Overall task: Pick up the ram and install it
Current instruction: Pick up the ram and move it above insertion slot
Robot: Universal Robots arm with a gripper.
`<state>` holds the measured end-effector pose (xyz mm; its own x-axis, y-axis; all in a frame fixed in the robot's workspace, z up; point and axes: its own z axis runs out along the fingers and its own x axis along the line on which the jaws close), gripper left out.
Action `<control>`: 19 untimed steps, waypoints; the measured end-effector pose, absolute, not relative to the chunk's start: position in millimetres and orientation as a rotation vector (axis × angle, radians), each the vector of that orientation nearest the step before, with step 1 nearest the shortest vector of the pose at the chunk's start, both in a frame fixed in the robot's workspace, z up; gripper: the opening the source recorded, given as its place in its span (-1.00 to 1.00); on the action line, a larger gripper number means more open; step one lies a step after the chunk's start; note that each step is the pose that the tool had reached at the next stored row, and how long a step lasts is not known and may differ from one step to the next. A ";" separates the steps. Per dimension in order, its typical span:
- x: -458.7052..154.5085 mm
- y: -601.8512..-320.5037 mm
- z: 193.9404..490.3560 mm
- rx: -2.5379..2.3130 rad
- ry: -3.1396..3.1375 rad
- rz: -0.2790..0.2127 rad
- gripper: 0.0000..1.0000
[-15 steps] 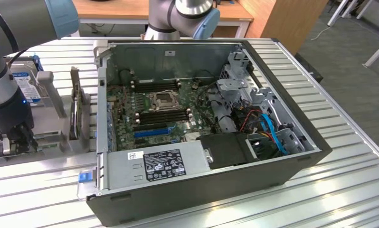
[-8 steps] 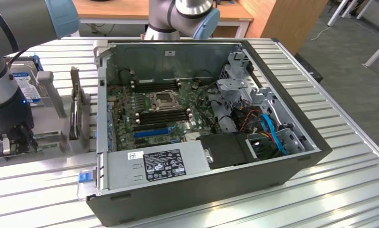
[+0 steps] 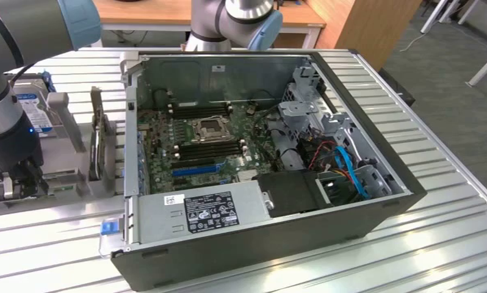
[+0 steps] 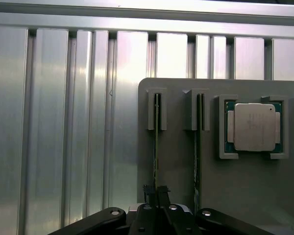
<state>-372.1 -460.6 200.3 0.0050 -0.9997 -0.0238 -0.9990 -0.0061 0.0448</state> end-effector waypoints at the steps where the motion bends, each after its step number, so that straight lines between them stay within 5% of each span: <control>1: -372.1 -460.6 200.3 2.216 -2.204 -0.076 -0.76; 19: -372.1 -460.6 209.5 2.216 -2.204 -0.076 -0.76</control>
<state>-372.1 -460.6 209.5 0.0050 -0.9997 -0.0238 -0.9990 -0.0060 0.0447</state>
